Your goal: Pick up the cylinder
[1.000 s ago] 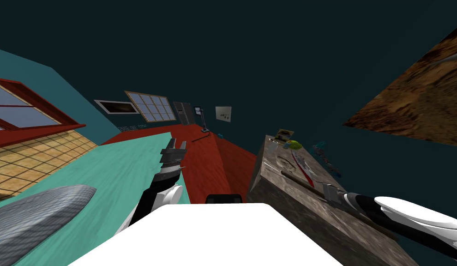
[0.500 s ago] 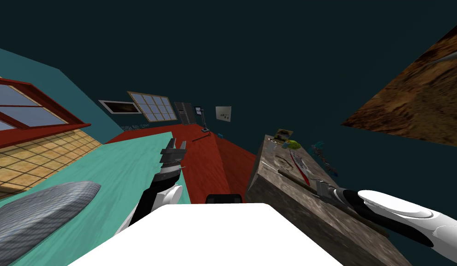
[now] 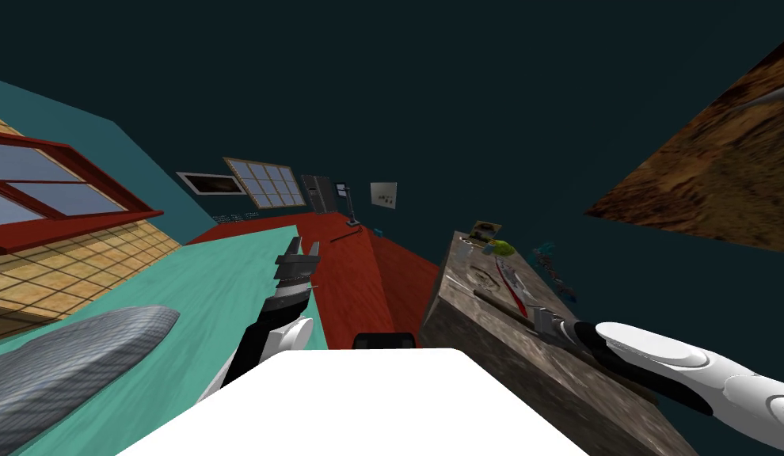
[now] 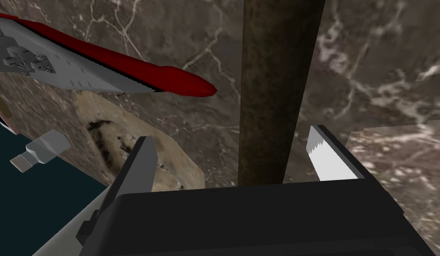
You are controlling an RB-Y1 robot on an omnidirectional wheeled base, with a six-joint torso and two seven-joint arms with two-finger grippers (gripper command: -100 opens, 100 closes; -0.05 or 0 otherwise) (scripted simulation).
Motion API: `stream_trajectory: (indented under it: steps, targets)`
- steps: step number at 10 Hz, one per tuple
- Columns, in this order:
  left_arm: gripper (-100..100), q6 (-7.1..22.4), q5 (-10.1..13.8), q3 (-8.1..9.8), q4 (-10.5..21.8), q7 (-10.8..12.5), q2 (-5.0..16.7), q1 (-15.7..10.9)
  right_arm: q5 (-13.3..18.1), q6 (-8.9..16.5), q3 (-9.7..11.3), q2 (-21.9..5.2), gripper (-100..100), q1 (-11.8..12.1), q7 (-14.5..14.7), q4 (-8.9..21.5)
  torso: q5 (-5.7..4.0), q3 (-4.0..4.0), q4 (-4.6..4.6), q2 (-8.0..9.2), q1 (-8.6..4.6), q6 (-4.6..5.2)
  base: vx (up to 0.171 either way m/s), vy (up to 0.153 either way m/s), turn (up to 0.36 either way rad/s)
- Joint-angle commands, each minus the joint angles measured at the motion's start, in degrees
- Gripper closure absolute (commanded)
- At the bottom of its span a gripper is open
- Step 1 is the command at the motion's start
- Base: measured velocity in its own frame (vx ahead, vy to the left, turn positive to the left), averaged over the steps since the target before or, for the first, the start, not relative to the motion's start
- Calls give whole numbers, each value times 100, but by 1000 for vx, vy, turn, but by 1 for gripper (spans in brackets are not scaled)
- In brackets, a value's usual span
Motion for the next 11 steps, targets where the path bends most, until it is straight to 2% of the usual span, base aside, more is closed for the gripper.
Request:
stream_trajectory:
  steps: [1,3,4,5,6,10,11]
  targets:
    - [0,0,0,0,0,0,0,0,-22,218,104,-82,-100,34,-153,-210,0,0,0,0,0,0,-31,-47,15]
    - [0,0,0,0,0,0,0,0,-46,583,493,-311,-100,21,-537,-592,1,-1,0,-2,2,1,-35,-55,27]
    - [0,0,0,0,0,0,0,0,-46,687,493,-311,-100,21,-550,-688,0,1,0,2,-1,1,-33,-49,16]
    - [0,0,0,0,0,0,0,0,-34,600,485,-293,-100,-5,-522,-606,0,0,1,0,1,2,-10,-18,3]
    - [0,0,0,0,0,0,0,0,-35,627,491,-297,100,-5,-540,-620,2,-3,-1,-6,11,2,0,0,0]
    - [0,0,0,0,0,0,0,1,-35,623,491,-295,100,-5,-537,-619,6,-7,-2,-13,22,2,0,0,0]
    - [0,0,0,0,0,0,0,1,-35,624,492,-295,0,-4,-537,-619,7,-7,-2,-13,23,1,0,0,0]
